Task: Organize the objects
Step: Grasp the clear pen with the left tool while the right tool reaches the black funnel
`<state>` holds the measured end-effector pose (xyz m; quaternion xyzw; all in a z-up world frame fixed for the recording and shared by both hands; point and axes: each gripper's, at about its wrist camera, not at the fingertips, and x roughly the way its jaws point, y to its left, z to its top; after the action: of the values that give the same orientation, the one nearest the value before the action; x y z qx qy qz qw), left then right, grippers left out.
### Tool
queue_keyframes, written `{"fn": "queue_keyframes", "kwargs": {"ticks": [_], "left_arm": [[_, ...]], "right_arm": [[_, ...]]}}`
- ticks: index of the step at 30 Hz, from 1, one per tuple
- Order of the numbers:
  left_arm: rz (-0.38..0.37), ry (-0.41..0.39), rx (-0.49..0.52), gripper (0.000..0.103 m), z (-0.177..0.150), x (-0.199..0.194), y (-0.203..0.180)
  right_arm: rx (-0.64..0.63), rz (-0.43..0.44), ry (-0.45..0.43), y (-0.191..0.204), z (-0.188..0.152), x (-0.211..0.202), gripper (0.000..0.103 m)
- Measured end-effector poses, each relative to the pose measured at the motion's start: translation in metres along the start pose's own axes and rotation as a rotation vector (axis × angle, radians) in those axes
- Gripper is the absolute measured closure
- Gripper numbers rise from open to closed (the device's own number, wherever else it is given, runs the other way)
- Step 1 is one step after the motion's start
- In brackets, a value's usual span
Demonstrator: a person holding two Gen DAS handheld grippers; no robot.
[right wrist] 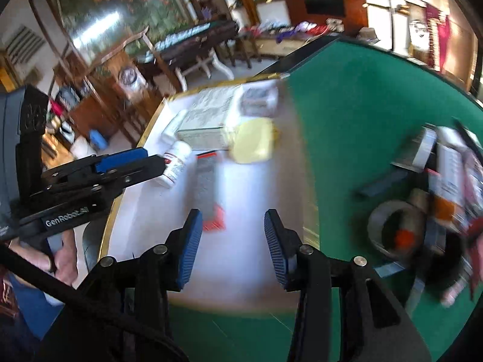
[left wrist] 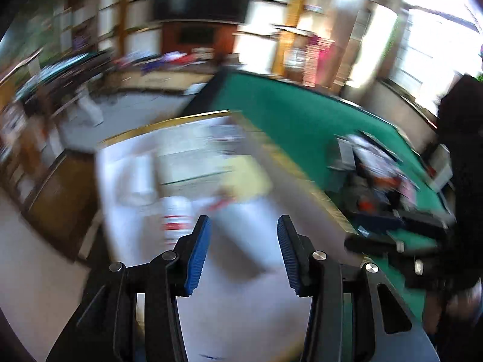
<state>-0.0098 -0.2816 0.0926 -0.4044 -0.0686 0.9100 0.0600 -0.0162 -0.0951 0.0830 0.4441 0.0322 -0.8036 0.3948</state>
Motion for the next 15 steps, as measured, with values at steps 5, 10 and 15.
{"fn": "queue_keyframes", "kwargs": {"ticks": [5,10,15], "left_arm": [[-0.144,0.077,0.224,0.062,0.004,0.028,-0.093],[-0.090,0.203,0.411,0.076,-0.001,0.080,-0.164],[-0.010,0.289,0.519,0.079,-0.010,0.118,-0.200]], "right_arm": [[0.059,-0.106,-0.138,-0.064,-0.035,-0.076,0.049],[0.163,-0.145,-0.227,-0.131,-0.074,-0.119,0.048],[0.254,-0.115,-0.220,-0.161,-0.080,-0.130,0.048]]}}
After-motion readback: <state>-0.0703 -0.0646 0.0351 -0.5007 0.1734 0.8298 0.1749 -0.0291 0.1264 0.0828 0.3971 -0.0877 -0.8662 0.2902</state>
